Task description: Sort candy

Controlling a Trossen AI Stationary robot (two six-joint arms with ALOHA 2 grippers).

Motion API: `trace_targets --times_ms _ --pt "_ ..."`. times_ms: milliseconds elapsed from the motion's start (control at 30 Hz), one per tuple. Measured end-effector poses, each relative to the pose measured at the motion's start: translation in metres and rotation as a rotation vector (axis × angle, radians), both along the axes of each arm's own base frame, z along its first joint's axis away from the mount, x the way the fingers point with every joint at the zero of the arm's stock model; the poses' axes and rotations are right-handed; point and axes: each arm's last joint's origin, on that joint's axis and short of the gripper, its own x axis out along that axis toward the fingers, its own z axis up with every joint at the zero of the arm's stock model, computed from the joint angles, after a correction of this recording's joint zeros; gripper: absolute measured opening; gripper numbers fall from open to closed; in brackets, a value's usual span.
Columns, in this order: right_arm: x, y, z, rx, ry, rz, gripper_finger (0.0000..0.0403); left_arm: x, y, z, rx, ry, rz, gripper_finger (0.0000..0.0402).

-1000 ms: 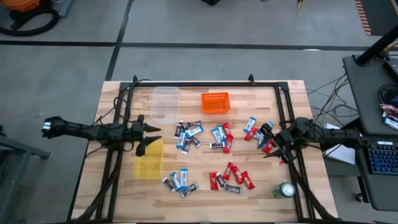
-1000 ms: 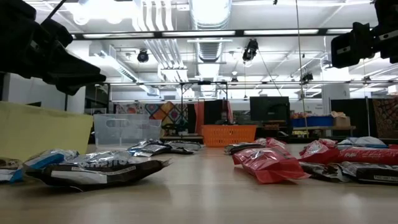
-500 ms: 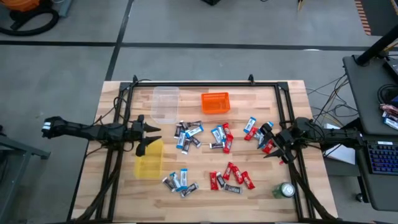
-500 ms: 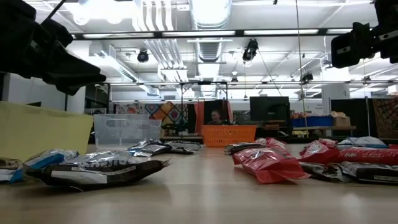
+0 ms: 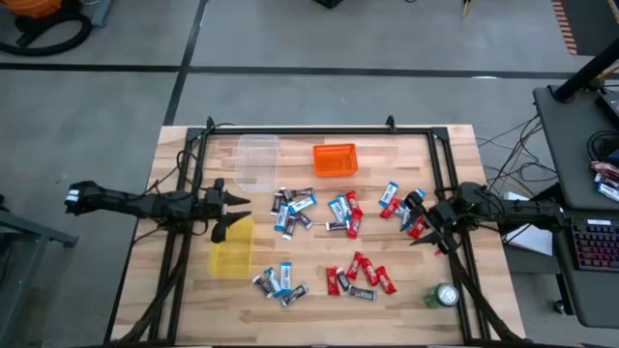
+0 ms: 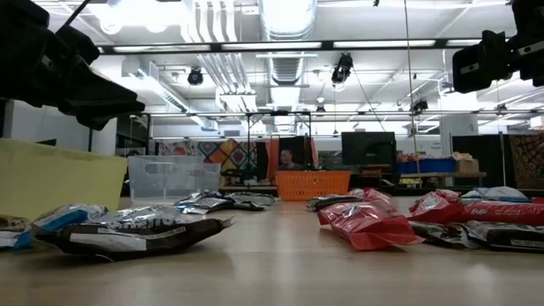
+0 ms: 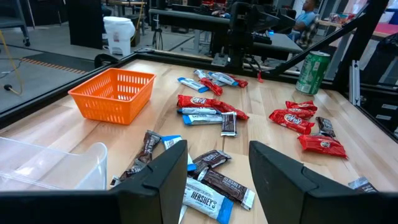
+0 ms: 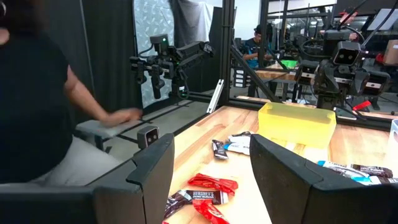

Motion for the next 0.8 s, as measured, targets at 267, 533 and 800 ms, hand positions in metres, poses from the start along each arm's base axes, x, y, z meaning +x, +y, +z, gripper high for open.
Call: trace_targets --times_ms 267,533,800 --pt "0.000 0.000 0.000 -0.014 -0.010 -0.001 0.0199 0.000 0.000 0.000 0.008 0.000 -0.001 0.0155" --pt "-0.003 0.000 0.019 0.024 -0.195 -0.011 0.0199 -0.001 0.000 0.032 -0.247 -0.370 0.003 0.0155" --pt "0.004 -0.013 0.037 0.253 -0.058 -0.465 0.0199 -0.005 0.000 0.050 -0.187 -0.544 -0.026 0.0155"
